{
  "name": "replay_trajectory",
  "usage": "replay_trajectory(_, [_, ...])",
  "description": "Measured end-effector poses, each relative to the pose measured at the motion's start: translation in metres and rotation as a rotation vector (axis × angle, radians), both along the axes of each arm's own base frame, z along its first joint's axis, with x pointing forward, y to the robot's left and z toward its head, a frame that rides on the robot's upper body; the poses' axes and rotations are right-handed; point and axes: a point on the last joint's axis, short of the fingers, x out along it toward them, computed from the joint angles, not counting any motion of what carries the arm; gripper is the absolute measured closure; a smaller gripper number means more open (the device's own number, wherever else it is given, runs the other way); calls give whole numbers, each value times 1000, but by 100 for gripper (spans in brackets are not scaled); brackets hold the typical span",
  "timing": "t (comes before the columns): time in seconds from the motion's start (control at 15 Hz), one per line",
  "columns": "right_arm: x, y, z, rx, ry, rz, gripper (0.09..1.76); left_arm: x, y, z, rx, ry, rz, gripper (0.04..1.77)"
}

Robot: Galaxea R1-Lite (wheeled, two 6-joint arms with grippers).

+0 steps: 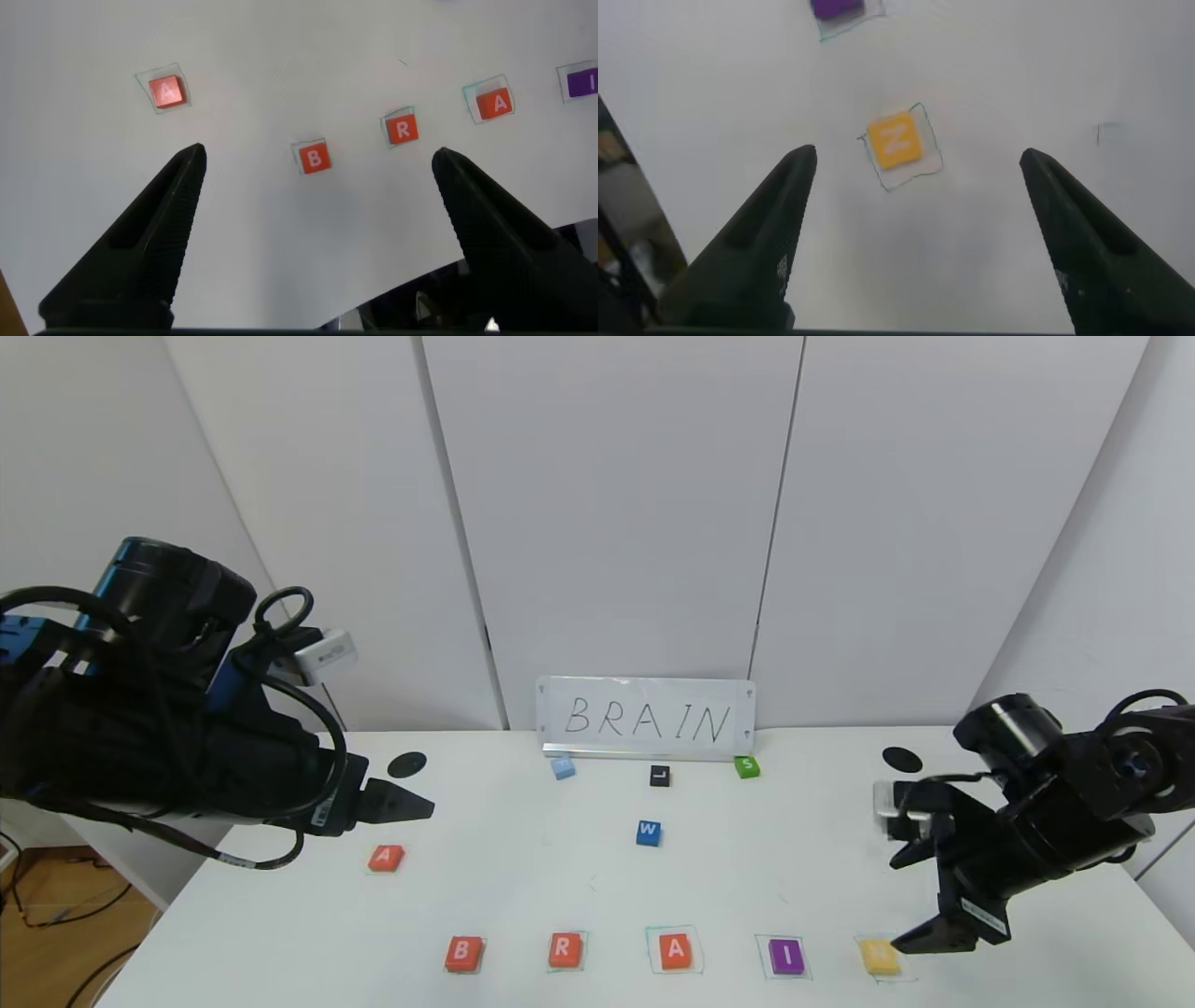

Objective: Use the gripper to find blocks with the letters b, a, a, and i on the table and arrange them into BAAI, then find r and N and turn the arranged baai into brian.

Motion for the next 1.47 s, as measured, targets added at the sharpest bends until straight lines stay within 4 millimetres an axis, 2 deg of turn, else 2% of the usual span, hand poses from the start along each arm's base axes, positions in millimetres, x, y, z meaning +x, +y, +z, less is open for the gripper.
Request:
replay_trajectory(0.13, [0, 7, 11, 82, 72, -240, 24, -11, -2, -6, 4, 14, -14, 9])
replay_trajectory(0.27, [-8, 17, 32, 134, 76, -408, 22, -22, 2, -5, -6, -38, -2, 9])
replay_trajectory(0.4, [-27, 21, 64, 195, 18, -536, 20, -34, 11, 3, -1, -106, 43, 9])
replay_trajectory(0.53, [-53, 16, 97, 260, -72, -634, 19, -48, 22, 14, -4, -168, 90, 9])
replay_trajectory(0.73, [-103, -7, 138, 336, -283, -774, 17, -73, 37, 28, -20, -258, 154, 9])
replay_trajectory(0.93, [-164, -34, 164, 432, -522, -887, 16, -113, 46, 35, -36, -352, 183, 9])
replay_trajectory(1.13, [-233, -43, 176, 523, -726, -903, 15, -169, 50, 40, -54, -503, 188, 9])
replay_trajectory(1.27, [-281, -44, 175, 546, -836, -846, 15, -209, 52, 43, -65, -633, 168, 9])
replay_trajectory(1.47, [-340, -45, 171, 587, -1008, -782, 15, -265, 56, 43, -75, -833, 135, 9])
